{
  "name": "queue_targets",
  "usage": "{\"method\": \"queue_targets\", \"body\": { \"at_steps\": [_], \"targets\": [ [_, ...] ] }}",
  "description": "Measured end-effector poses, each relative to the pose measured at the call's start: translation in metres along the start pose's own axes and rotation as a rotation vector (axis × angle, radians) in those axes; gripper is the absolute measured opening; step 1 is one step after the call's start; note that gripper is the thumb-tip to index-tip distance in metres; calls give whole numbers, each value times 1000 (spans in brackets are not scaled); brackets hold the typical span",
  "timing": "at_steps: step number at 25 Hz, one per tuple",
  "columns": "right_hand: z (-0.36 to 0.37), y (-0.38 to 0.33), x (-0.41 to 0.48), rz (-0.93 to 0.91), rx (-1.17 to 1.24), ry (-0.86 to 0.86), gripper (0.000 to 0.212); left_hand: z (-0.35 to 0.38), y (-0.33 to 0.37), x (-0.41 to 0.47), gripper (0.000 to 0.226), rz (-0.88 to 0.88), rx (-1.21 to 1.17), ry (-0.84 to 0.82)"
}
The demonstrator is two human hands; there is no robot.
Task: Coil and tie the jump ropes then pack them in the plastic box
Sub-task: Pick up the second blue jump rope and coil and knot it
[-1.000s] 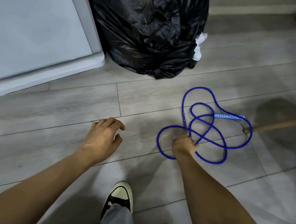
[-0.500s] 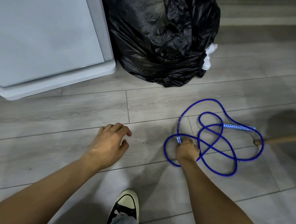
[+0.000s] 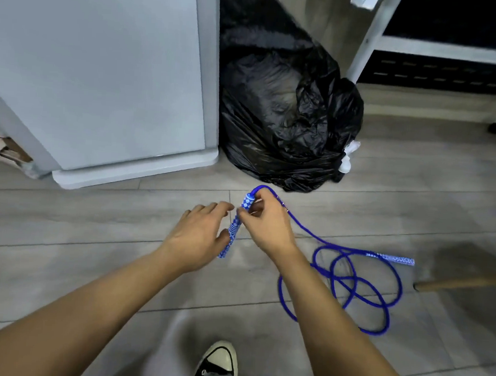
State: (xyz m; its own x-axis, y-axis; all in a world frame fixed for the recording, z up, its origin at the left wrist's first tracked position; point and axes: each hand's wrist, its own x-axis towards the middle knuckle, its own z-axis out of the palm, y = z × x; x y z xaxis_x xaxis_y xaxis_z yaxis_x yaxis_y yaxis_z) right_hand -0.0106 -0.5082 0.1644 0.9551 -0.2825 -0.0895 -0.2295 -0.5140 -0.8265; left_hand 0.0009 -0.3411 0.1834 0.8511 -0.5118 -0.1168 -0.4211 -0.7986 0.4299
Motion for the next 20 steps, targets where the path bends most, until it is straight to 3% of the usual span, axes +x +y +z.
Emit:
{"method": "queue_targets", "body": {
  "at_steps": [5, 7, 10, 12, 15, 20],
  "targets": [
    [-6, -94, -22, -226, 18, -196, 11, -69, 5, -31, 30, -8, -224, 173],
    [-8, -135, -31, -286, -76, -235, 19, -101, 0, -49, 23, -15, -311, 255],
    [-14, -188, -42, -352, -243, -57, 26, -144, -12, -74, 21, -11, -357, 290],
    [-10, -222, -48, -400, -205, -50, 27, -171, -22, -95, 19, -37, -410, 298],
    [7, -262, -53, -361, -47, -315, 21, -200, -34, -118, 15, -90, -585, 345],
    [42, -316, -75, -354, 61, -367, 22, -259, -77, -165, 12, -287, -880, 553]
  ]
}}
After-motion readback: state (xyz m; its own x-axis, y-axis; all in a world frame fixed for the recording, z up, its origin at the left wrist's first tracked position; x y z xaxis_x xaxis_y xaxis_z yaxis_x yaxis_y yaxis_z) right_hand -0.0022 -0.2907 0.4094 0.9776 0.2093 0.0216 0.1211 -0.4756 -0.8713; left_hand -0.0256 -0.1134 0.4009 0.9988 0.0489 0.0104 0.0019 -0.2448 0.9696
